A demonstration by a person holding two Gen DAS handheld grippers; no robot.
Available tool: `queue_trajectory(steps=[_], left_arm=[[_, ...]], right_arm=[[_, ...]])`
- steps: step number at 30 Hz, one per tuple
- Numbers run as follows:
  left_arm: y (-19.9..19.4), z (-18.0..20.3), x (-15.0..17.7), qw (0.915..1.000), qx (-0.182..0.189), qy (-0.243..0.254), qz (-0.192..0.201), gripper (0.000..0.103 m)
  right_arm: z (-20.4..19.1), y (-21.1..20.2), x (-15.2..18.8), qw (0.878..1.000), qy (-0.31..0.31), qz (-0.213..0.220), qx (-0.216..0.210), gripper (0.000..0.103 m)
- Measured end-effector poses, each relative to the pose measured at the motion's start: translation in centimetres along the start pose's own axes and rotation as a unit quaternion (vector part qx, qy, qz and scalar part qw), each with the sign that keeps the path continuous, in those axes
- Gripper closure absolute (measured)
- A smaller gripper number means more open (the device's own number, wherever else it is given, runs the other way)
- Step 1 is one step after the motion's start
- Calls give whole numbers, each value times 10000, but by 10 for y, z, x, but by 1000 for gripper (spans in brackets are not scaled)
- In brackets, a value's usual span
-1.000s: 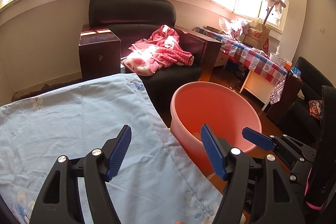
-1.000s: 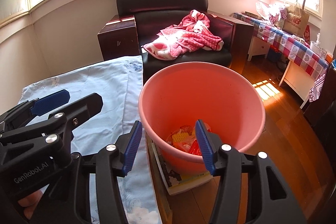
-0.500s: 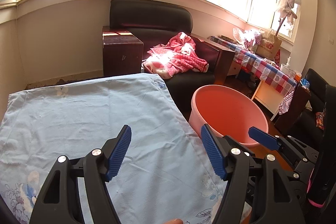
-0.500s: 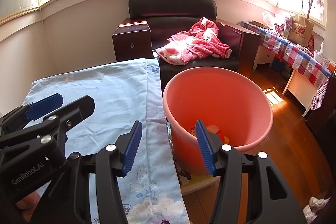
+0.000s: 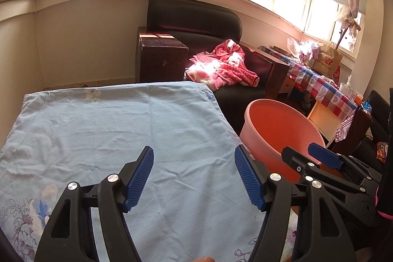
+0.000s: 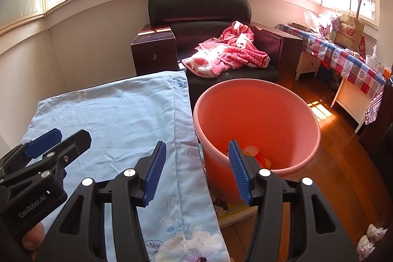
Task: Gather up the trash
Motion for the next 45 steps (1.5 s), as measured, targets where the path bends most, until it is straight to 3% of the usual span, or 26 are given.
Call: queue_trajectory(steps=[45], left_arm=[[4,-9,6,9999,-29,-99,-60,36]], right_arm=[[-13,0,-4,10000,3,-7,-41,49]])
Point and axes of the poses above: each gripper's, at about its wrist camera, not at the fingertips, and y roughly the way its jaws point, z to its right, x to its underside, the point moved 1 cm from there along y, roughly the way its jaws point, and after that the axes turned 11 degrees about y, right-handed, at the moved point
